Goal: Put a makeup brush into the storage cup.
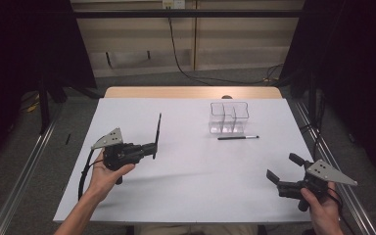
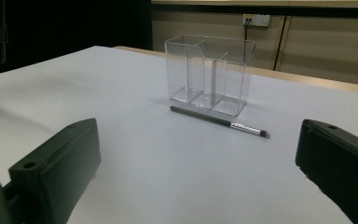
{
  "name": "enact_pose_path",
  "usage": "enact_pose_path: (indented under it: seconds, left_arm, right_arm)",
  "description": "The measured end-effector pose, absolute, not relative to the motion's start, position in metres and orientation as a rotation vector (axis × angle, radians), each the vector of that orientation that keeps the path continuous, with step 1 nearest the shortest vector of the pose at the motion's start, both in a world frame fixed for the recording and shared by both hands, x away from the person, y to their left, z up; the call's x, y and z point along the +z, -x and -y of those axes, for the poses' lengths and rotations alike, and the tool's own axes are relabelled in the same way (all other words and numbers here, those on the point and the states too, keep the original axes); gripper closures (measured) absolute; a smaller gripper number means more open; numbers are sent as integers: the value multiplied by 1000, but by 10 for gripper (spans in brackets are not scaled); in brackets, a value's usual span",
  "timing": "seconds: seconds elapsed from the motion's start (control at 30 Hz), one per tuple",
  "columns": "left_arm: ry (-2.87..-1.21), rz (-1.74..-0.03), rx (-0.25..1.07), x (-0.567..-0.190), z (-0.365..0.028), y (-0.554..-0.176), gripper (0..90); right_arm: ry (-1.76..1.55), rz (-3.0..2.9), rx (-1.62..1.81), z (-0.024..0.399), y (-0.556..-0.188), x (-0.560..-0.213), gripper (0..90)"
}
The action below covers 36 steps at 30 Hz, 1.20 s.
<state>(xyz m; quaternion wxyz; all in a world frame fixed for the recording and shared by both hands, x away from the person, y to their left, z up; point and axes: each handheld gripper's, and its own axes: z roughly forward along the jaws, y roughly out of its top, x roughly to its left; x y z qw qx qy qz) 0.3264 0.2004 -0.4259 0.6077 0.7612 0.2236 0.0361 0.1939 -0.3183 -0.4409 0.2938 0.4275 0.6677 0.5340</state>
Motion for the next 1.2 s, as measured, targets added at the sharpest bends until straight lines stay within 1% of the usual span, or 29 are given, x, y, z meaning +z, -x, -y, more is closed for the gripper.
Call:
enact_pose_path:
  seconds: [0.17,0.37,0.6,0.77,1.2]
  left_arm:
    - [-1771,-521,85,-429,-199,-322,844]
    - [-1736,-512,87,-426,-197,-319,844]
    - [-1731,-508,78,-425,-190,-316,844]
    - [-1742,-470,73,-424,-182,-313,844]
    - [-1761,-436,65,-423,-168,-307,844]
  right_arm:
    - [-1150,-1781,1441,318,-194,-441,0]
    - [-1166,-1772,1488,316,-191,-440,0]
    - [-1167,-1783,1505,310,-193,-440,0]
    - [-1133,-1788,1516,305,-195,-435,0]
    - [-998,-1867,1548,271,-215,-420,0]
